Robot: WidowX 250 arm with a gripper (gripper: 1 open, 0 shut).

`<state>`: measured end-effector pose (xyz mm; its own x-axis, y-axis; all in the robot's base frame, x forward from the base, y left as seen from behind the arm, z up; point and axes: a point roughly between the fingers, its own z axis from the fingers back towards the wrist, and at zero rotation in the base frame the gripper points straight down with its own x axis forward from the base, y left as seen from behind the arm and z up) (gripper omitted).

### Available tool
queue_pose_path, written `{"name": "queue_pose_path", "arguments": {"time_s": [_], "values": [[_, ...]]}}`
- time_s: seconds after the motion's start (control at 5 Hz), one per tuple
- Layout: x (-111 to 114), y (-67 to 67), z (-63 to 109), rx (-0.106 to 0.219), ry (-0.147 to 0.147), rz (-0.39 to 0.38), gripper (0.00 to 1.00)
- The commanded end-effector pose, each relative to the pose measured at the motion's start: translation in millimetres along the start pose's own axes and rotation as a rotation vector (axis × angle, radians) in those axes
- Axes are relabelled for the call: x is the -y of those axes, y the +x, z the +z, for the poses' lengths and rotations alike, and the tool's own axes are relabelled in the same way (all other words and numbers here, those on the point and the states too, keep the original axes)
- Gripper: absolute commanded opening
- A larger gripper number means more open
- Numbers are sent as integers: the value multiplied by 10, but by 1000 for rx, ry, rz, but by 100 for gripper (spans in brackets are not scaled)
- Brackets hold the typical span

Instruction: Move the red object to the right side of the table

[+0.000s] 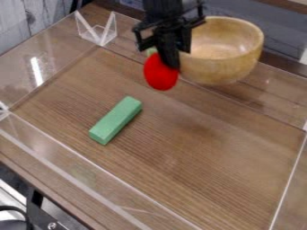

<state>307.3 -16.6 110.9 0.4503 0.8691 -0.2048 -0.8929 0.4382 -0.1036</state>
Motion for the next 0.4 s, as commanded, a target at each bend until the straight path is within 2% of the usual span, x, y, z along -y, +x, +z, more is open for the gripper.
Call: {"name": "queue_pose_path", "arguments": {"time_s": [0.0,0.2], "values": [[143,-264,147,37,-67,-5,0],[165,-468,149,41,-78,20,0]]}}
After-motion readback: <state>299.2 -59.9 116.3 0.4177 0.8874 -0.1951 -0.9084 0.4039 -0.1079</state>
